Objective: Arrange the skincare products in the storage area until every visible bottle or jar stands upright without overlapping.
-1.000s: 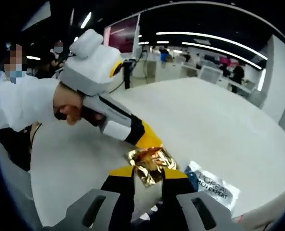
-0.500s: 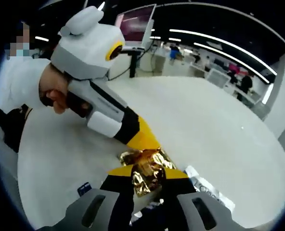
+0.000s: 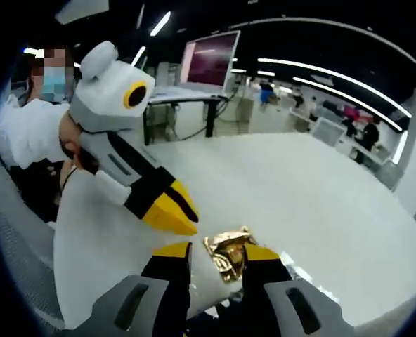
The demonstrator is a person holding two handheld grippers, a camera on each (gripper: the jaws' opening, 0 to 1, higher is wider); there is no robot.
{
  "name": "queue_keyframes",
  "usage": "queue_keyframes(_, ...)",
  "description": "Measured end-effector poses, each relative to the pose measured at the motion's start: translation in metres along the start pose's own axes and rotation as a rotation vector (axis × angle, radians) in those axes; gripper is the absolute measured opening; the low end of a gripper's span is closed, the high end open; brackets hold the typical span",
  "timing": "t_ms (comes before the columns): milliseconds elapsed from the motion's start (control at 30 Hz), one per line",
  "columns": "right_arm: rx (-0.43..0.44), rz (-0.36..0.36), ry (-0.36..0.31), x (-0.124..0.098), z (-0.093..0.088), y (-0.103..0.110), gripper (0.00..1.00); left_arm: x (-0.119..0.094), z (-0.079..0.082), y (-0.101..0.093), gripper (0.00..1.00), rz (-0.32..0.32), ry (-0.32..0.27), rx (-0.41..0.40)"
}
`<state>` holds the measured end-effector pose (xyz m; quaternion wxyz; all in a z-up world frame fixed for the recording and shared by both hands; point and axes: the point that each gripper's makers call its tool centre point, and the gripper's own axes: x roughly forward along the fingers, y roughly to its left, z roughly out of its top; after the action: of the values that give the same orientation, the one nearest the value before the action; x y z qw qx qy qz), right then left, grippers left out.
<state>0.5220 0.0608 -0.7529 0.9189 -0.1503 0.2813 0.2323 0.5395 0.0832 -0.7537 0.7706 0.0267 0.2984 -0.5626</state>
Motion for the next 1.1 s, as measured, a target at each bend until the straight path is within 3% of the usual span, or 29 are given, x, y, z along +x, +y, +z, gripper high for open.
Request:
queue_keyframes(167,-0.122,0.052,0.082,-0.011,-0.027,0.032,0.22,-0.01,-0.024,-0.017,0.09,-0.041,0.034,-0.04)
queue_keyframes(300,-0.122,0.065,0.096,-0.011,-0.035,0.044,0.22,-0.009,-0.028,-0.022,0.08,-0.062,0.031,-0.074)
queue_keyframes(467,-0.13,0.062,0.128,-0.009,-0.044,0.043,0.21,-0.003,-0.032,-0.02,0.09,-0.067,0.043,-0.087)
queue_keyframes(833,-0.054,0.05,0.116,-0.004,-0.043,0.034,0.19,0.006,-0.038,-0.022,0.09,-0.073,0.05,-0.123)
queue_keyframes(900,-0.079,0.031,0.071,-0.006,-0.035,0.031,0.22,0.004,-0.03,-0.02,0.09,-0.067,0.003,-0.112)
queue_keyframes(1000,-0.068,0.01,0.059,-0.01,-0.03,0.027,0.2,0.003,-0.008,0.0,0.1,-0.009,-0.087,-0.103)
queue_keyframes(1100,-0.064,0.007,0.055,-0.014,-0.026,0.025,0.2,0.007,-0.001,0.014,0.11,0.012,-0.08,-0.142)
